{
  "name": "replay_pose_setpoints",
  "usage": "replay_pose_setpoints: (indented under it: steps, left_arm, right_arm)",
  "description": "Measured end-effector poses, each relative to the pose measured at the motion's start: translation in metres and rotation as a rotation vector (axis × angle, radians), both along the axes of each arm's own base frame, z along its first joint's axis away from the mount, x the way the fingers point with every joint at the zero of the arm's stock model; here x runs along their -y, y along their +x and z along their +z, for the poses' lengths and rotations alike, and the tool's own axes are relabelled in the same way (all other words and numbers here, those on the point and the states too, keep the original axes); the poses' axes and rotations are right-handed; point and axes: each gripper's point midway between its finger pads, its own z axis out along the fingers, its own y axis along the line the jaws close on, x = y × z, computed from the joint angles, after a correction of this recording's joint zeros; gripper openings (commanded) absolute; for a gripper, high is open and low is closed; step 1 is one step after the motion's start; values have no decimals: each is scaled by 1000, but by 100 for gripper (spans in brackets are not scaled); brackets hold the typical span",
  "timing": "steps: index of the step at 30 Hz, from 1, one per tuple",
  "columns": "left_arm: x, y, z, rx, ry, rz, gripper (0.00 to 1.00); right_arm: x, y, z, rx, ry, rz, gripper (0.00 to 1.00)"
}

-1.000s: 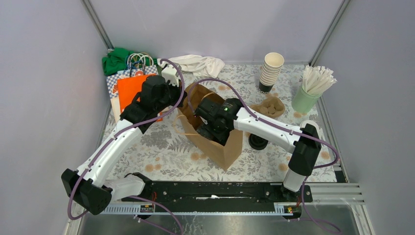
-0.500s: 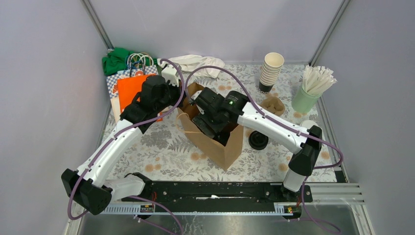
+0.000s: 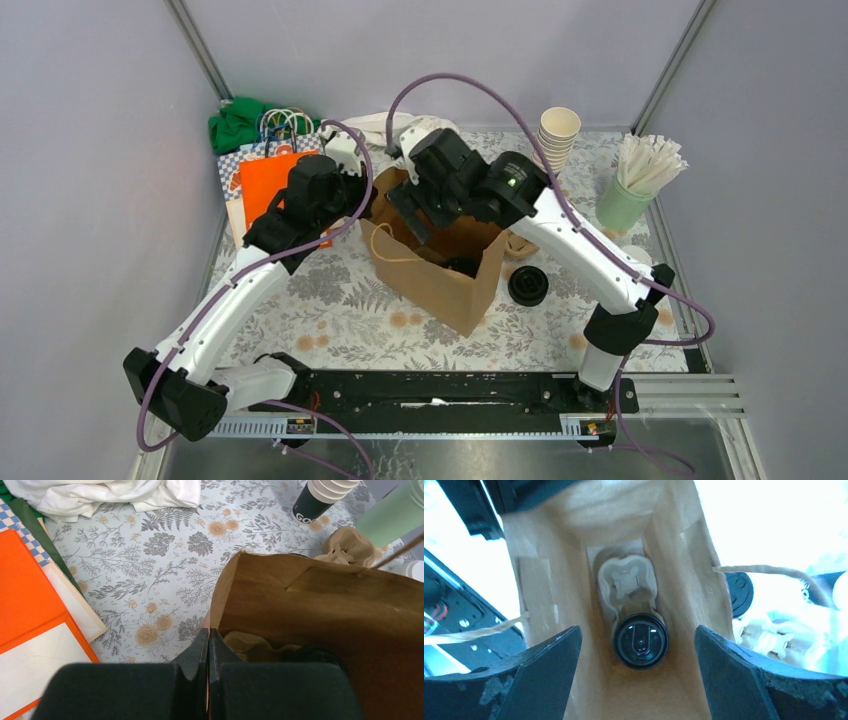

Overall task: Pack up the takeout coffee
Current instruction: Place the coffee cup on the cup tray.

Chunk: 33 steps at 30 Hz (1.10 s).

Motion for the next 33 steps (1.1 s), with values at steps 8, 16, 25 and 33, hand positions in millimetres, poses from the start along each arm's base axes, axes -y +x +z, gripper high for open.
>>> replay_pose_setpoints:
  steps: [8, 16, 25, 33]
  left_arm:
    - [-15, -3, 0, -12, 6, 80, 0]
    - [-34, -14, 3, -33, -11, 181, 0]
    - [-51, -21, 0, -56, 0, 265, 0]
    - [-64, -26, -4, -77, 1, 336, 0]
  right_arm:
    - [-2, 11, 42, 62, 120, -55, 89]
    - [13, 19, 41, 71, 125, -213, 89]
    - [51, 2, 56, 94, 205, -332, 94]
    - [69, -7, 48, 21, 196, -469, 81]
